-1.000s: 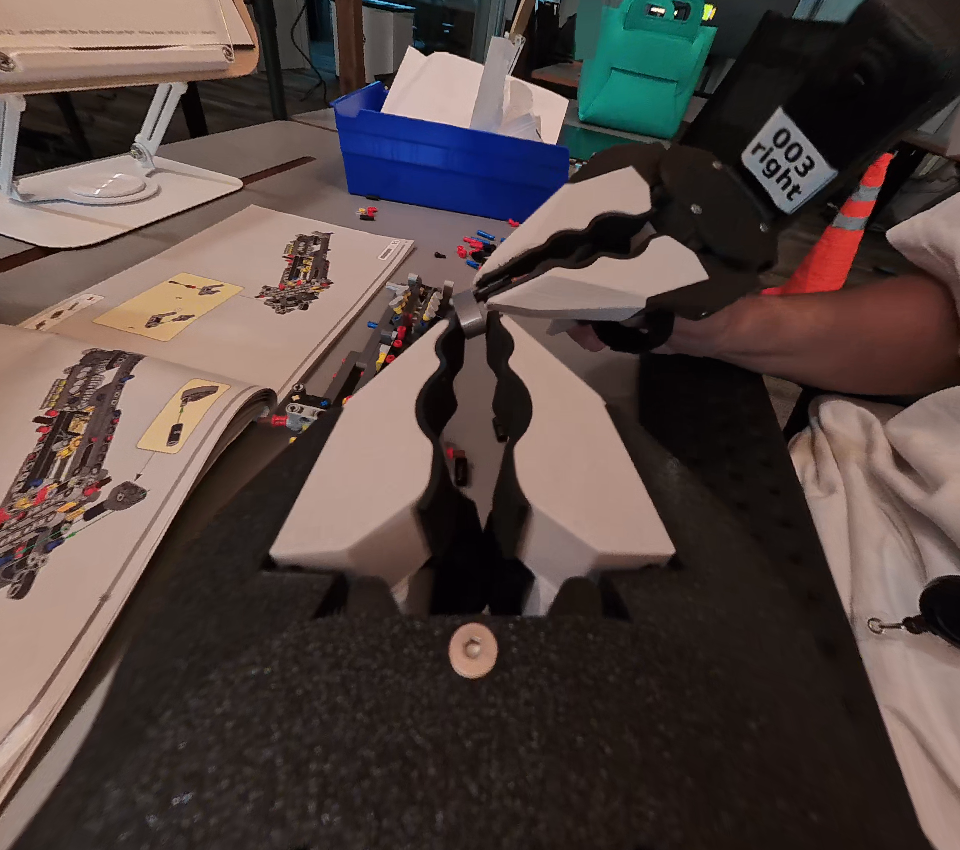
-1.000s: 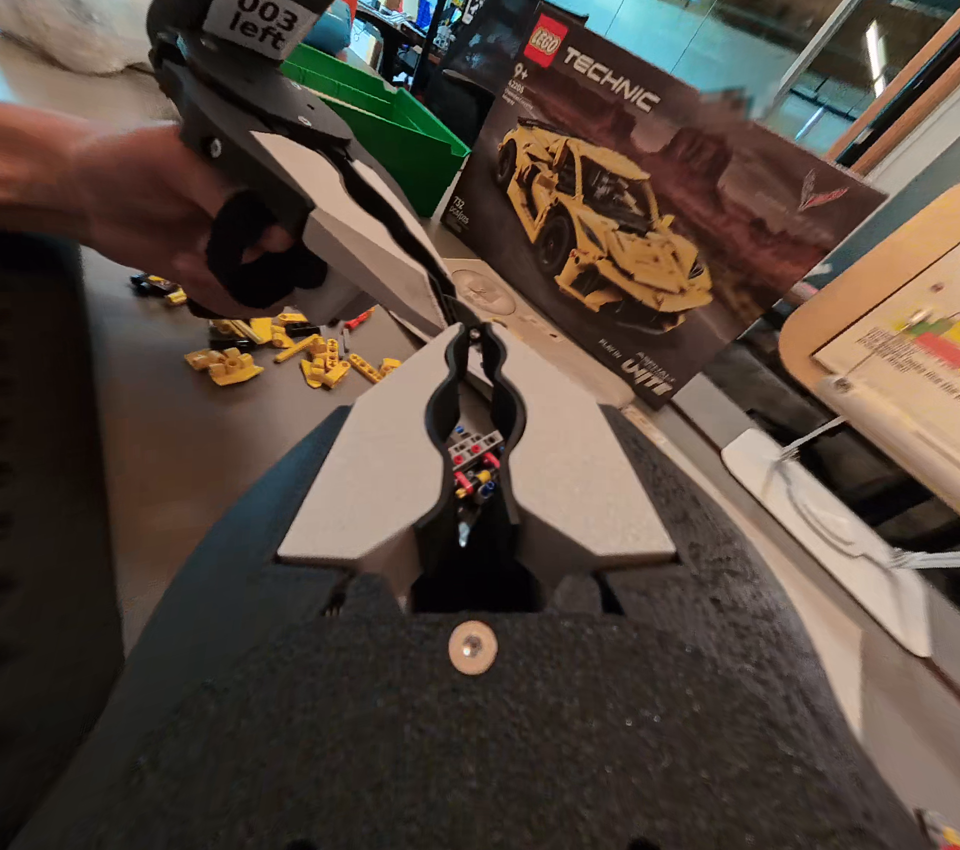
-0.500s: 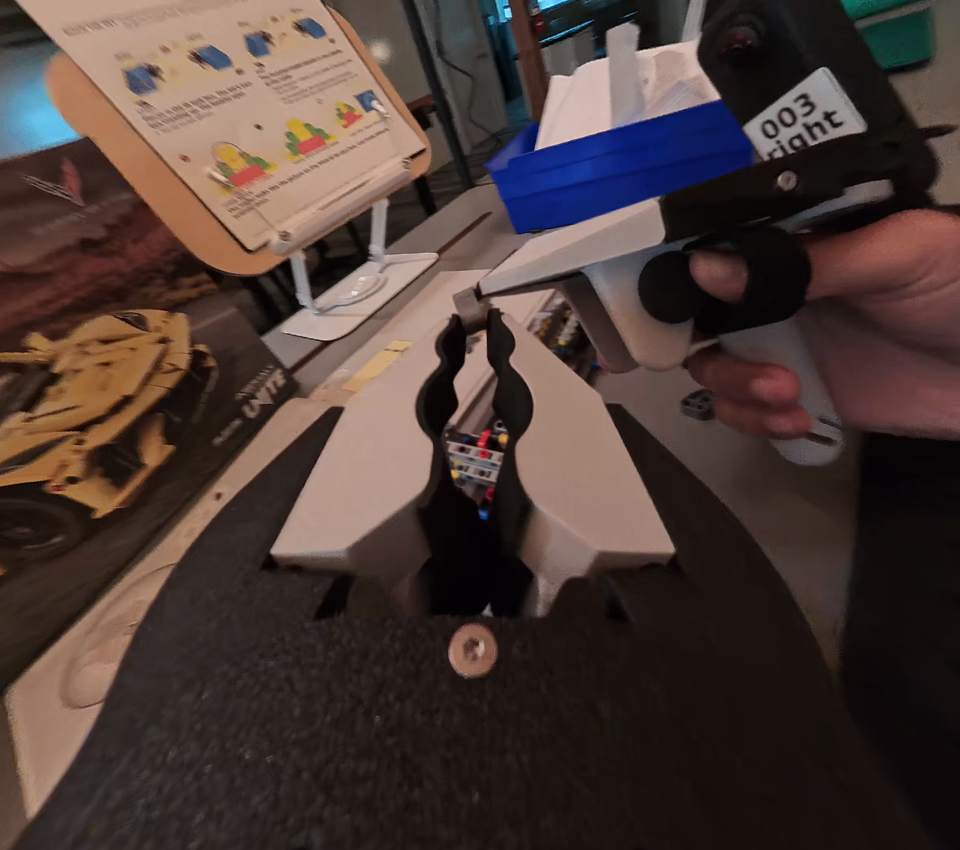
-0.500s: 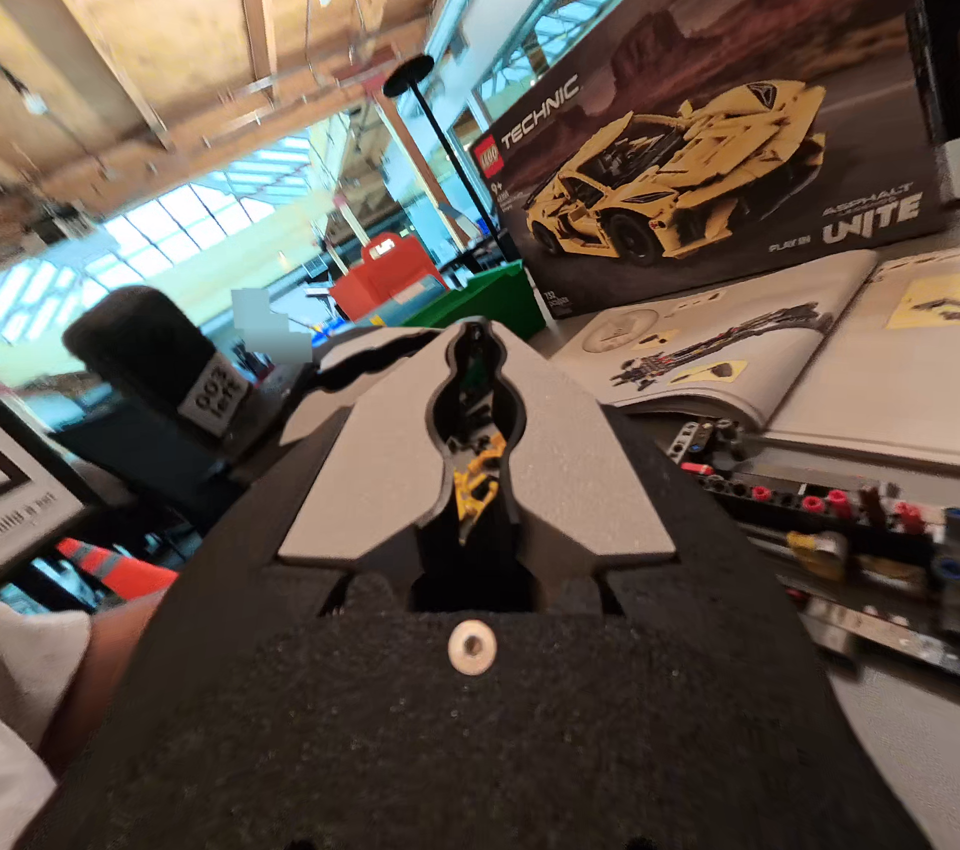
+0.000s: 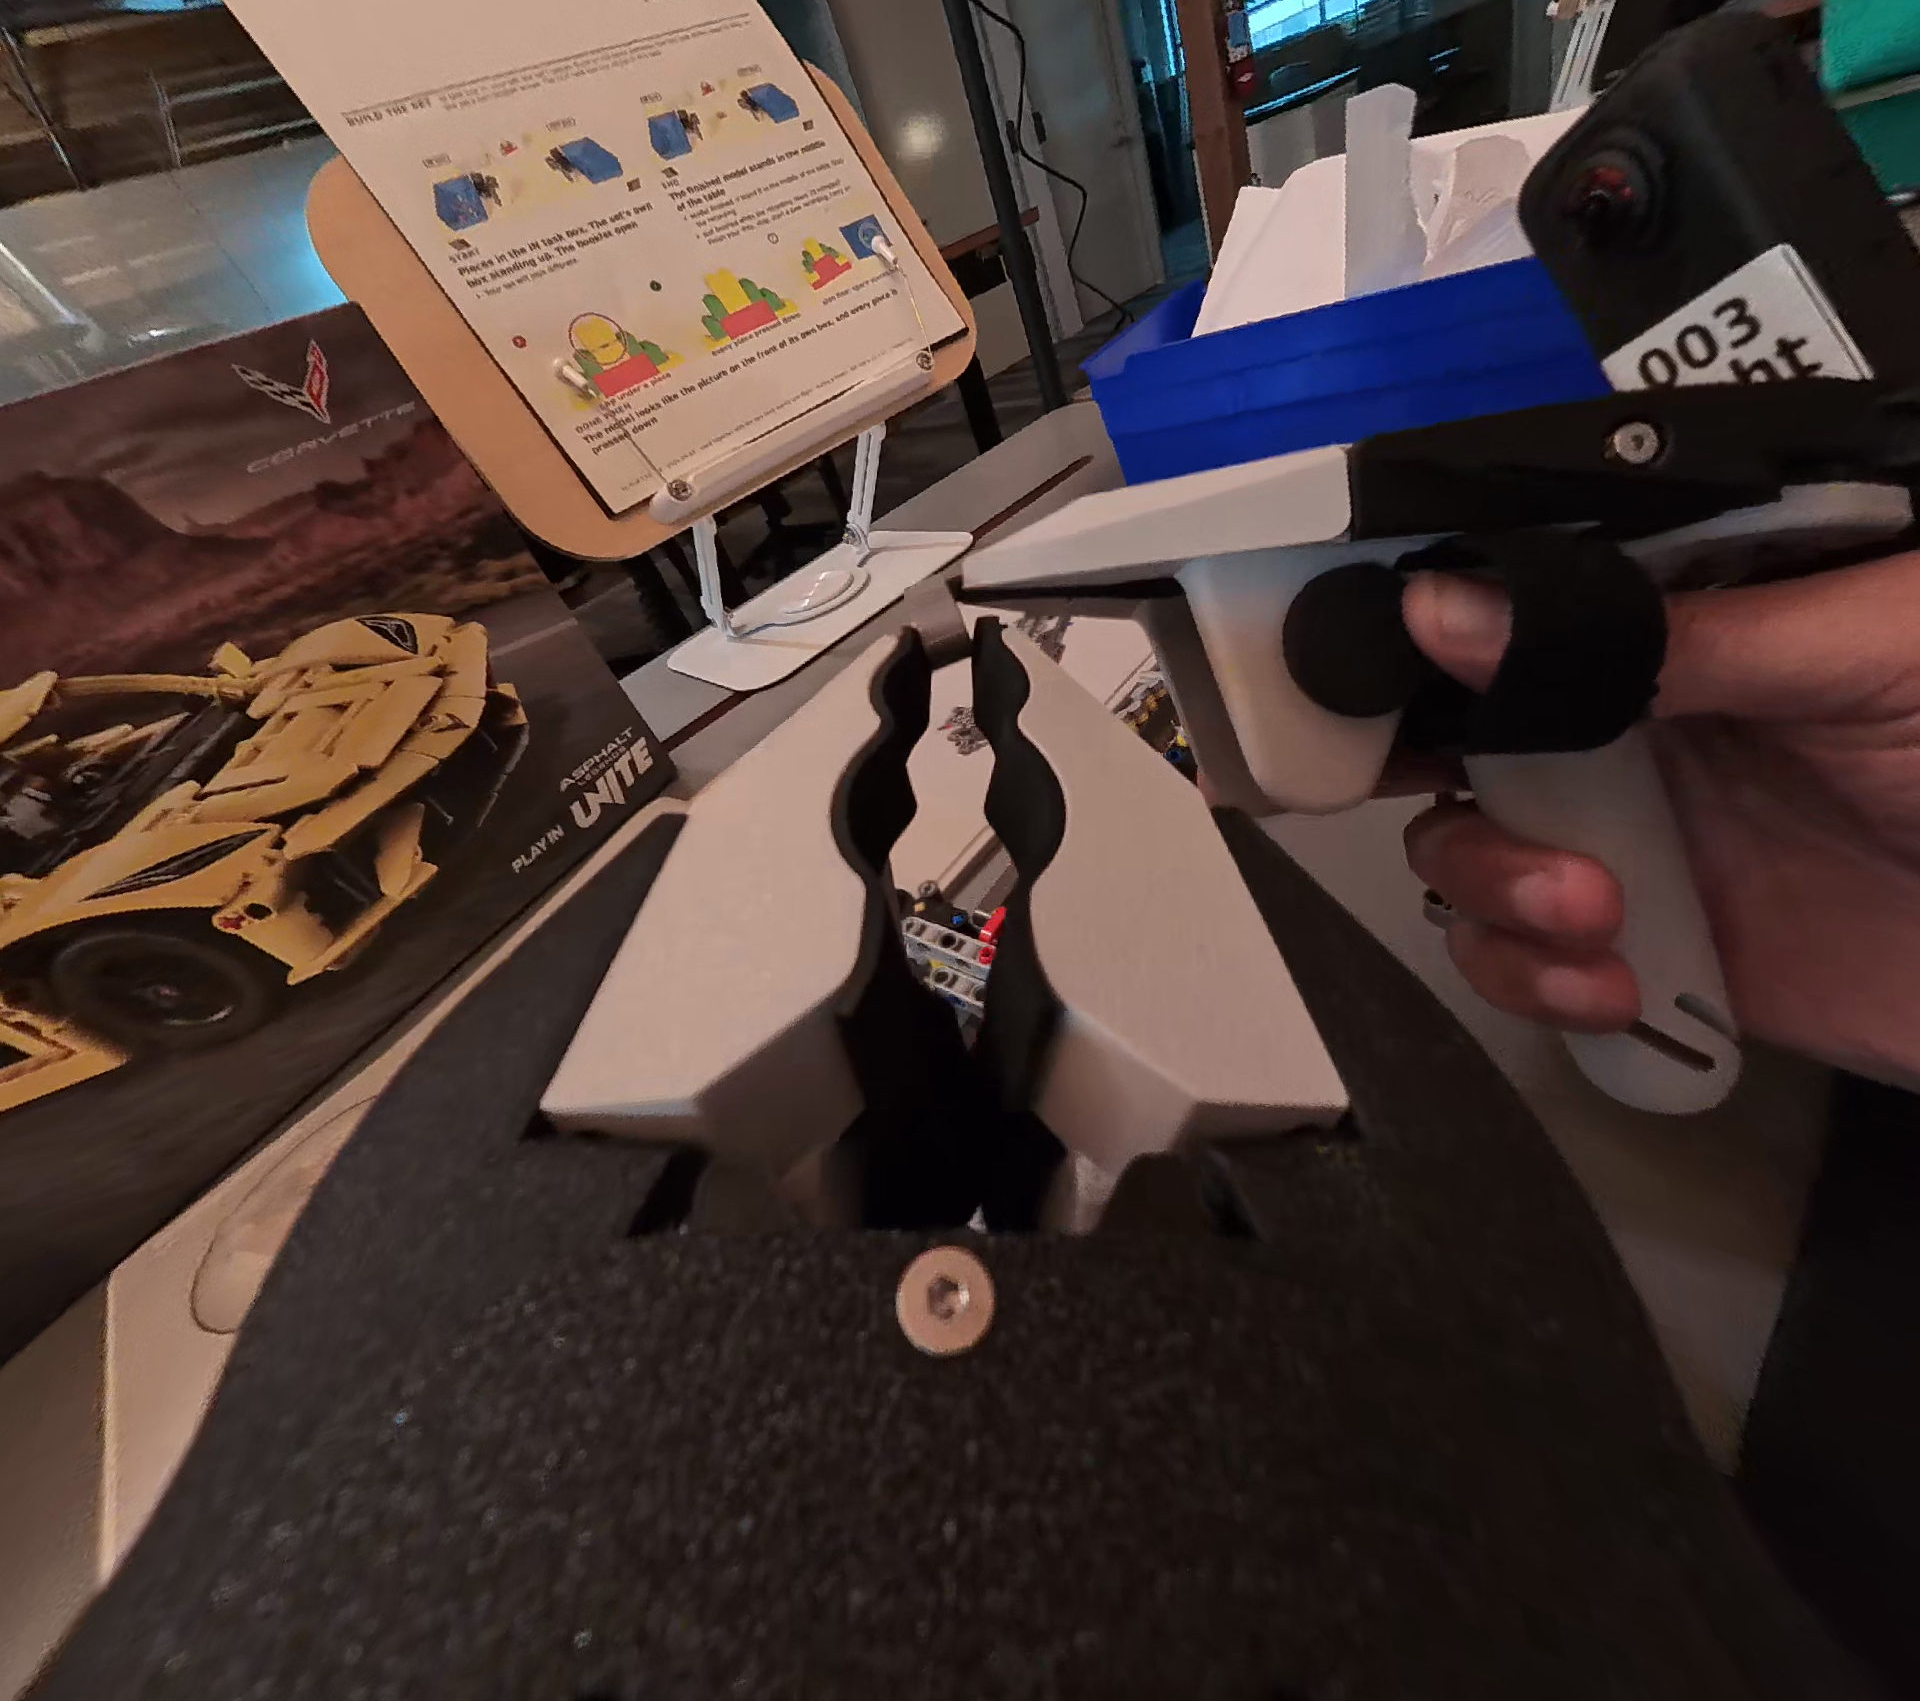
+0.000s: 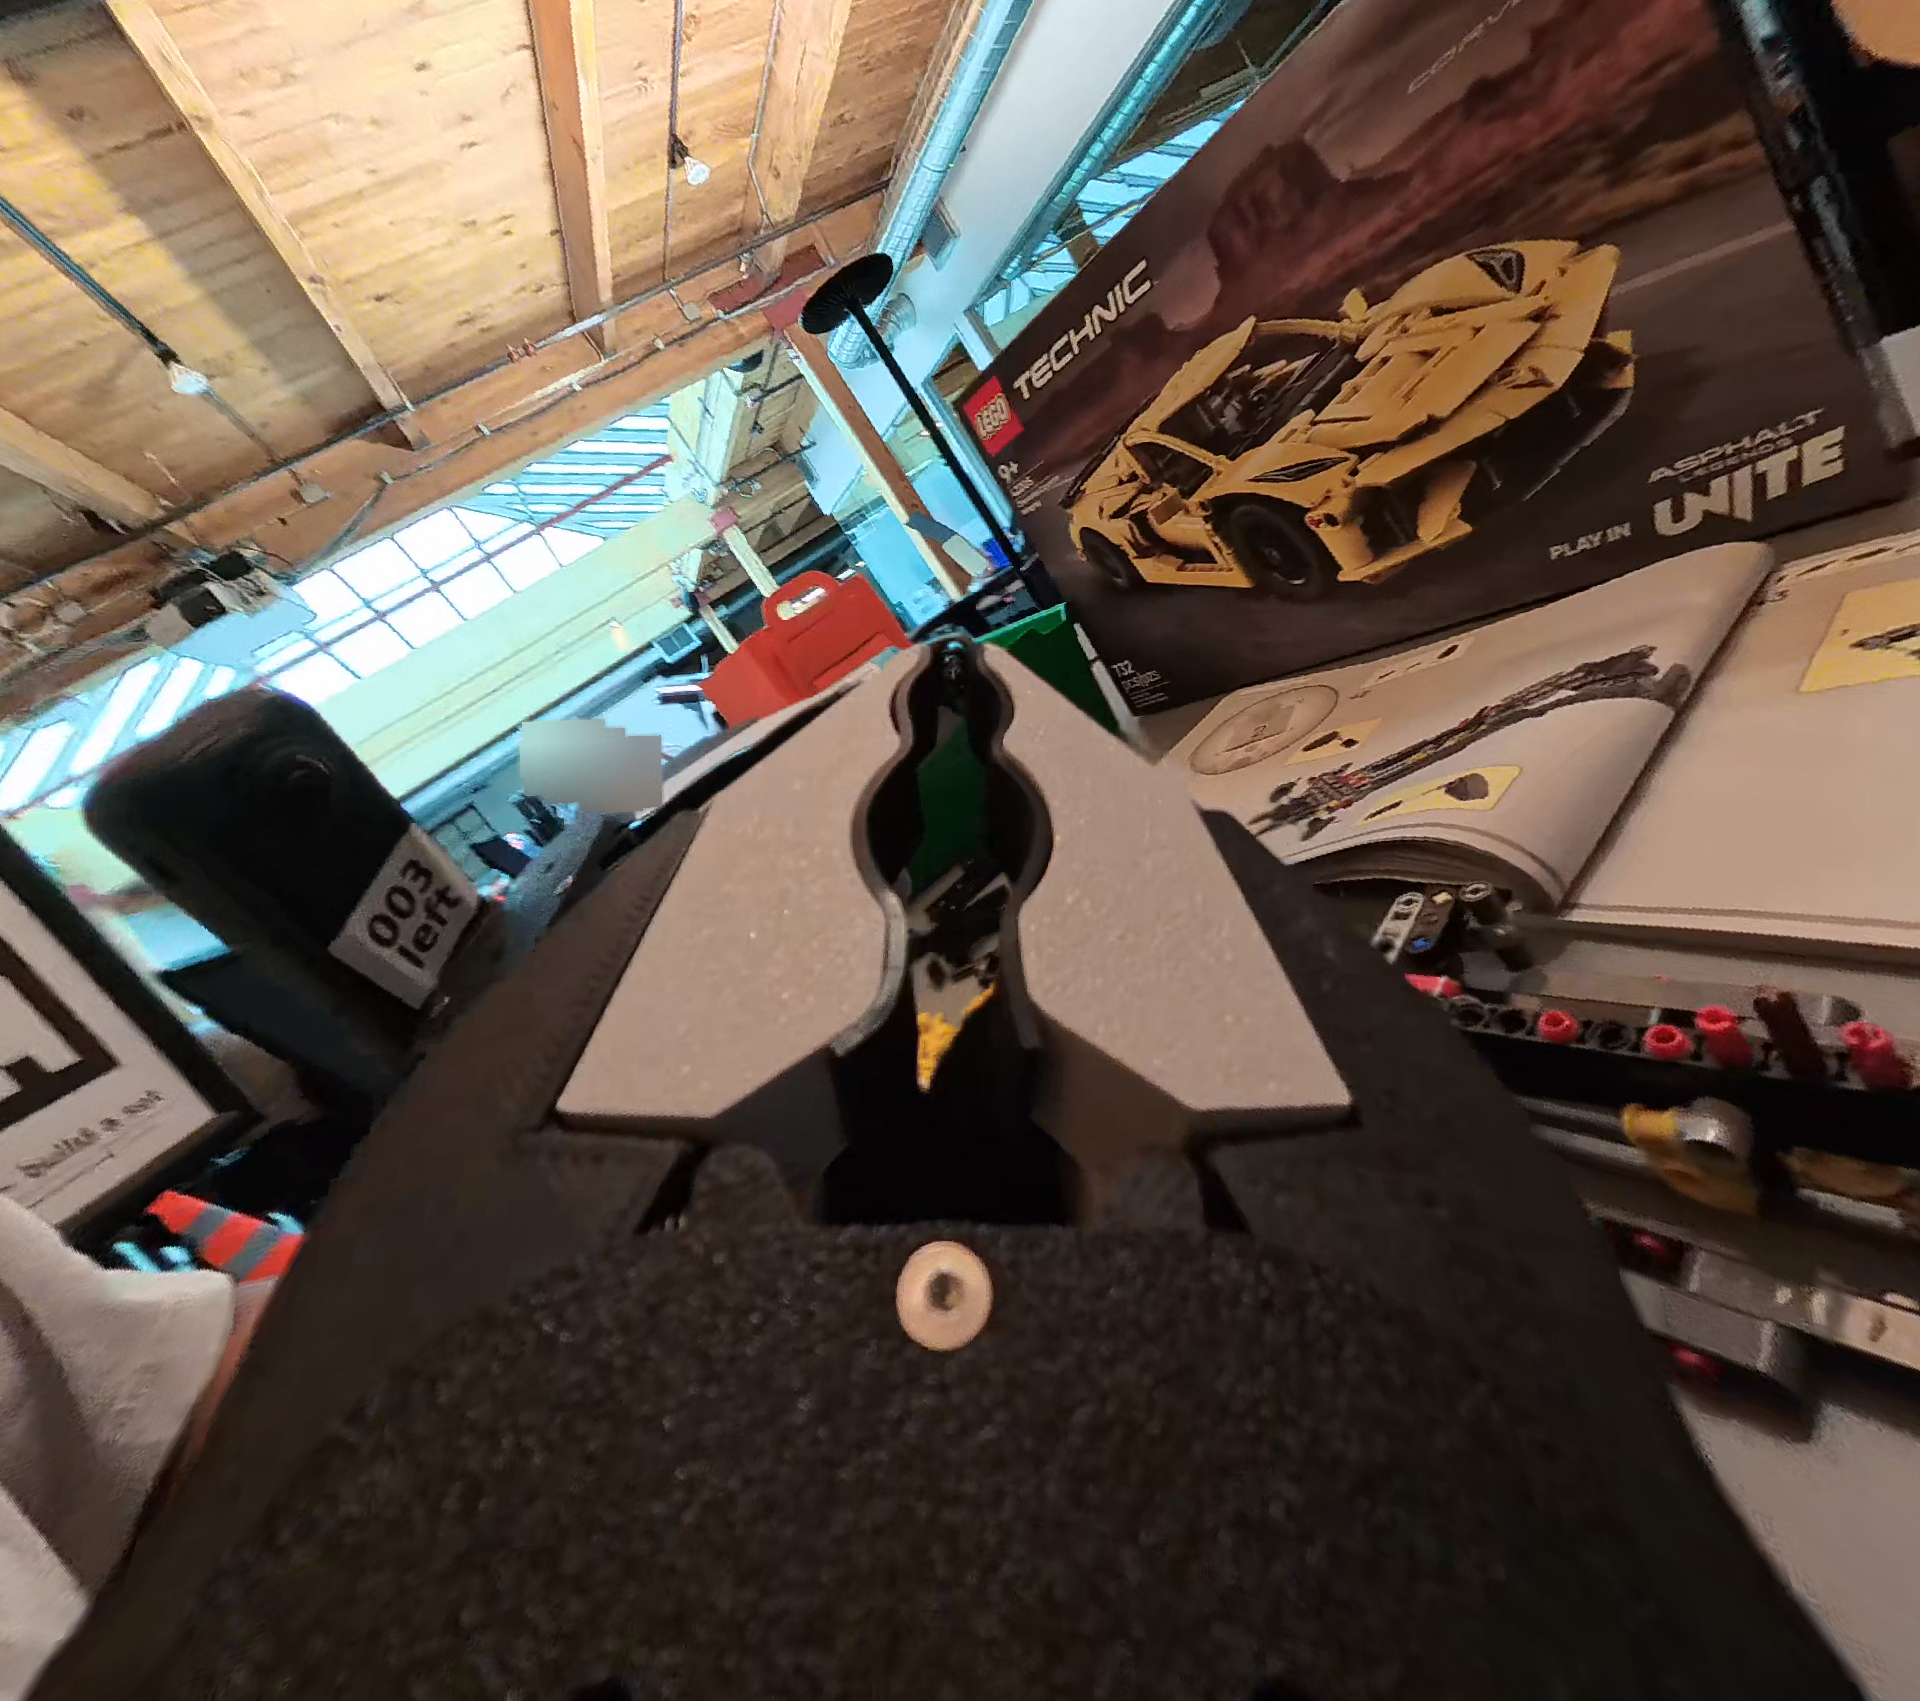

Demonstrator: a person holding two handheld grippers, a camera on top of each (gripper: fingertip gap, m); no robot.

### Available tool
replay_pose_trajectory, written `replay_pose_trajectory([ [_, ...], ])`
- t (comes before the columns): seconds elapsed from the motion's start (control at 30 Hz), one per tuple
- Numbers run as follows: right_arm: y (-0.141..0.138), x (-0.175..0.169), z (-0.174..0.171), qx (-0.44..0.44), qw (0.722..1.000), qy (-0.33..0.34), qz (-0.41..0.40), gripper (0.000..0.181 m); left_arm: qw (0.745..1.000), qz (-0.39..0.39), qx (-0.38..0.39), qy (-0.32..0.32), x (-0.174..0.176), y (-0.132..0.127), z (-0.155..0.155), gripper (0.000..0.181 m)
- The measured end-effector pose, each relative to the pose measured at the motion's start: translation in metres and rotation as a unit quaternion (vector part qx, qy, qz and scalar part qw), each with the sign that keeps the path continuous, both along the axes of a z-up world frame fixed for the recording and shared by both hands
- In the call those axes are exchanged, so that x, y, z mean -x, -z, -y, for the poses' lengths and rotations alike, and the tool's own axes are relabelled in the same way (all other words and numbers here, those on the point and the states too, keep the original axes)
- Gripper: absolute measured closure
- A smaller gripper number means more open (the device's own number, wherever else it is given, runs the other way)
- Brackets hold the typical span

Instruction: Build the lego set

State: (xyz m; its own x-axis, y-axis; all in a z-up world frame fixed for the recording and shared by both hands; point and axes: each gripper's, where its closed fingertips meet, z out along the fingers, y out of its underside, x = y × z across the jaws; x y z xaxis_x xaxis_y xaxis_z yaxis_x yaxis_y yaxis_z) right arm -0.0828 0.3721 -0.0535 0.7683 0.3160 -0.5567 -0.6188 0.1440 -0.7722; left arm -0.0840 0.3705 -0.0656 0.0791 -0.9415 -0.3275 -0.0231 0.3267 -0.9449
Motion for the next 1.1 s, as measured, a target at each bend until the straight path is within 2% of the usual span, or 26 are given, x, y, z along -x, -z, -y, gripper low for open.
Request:
replay_pose_trajectory([
  [0.1, 0.001, 0.0, 0.002, -0.008, 0.999, -0.03, -0.042, 0.178, 1.0, 0.0, -0.025, 0.001, 0.001, 0.001, 0.002, 0.174],
  [0.23, -0.002, 0.002, 0.004, 0.002, 0.999, -0.007, 0.039, 0.178, 0.999, 0.003, -0.039, 0.012, 0.002, -0.001, 0.005, 0.173],
  [0.4, -0.002, 0.004, 0.006, 0.025, 0.986, 0.033, 0.164, 0.178, 0.998, 0.002, 0.027, 0.061, 0.005, -0.001, 0.008, 0.174],
  [0.47, 0.001, 0.004, 0.004, 0.036, 0.982, 0.041, 0.18, 0.178, 0.998, -0.003, 0.027, 0.059, 0.005, 0.001, 0.007, 0.174],
  [0.57, 0.005, 0.002, 0.002, 0.052, 0.986, 0.033, 0.152, 0.177, 0.999, -0.01, -0.013, 0.031, 0.003, 0.004, 0.003, 0.174],
  [0.67, 0.008, -0.002, 0.001, 0.061, 0.988, 0.035, 0.136, 0.178, 0.998, -0.021, 0.034, 0.04, -0.001, 0.007, 0.001, 0.174],
  [0.87, 0.002, -0.002, 0.002, 0.057, 0.975, 0.073, 0.203, 0.178, 0.975, -0.029, 0.206, 0.083, -0.001, 0.011, -0.014, 0.174],
  [1.1, 0.004, 0.001, -0.001, 0.067, 0.965, 0.09, 0.238, 0.178, 0.976, -0.012, 0.188, 0.109, 0.003, 0.003, -0.002, 0.174],
])
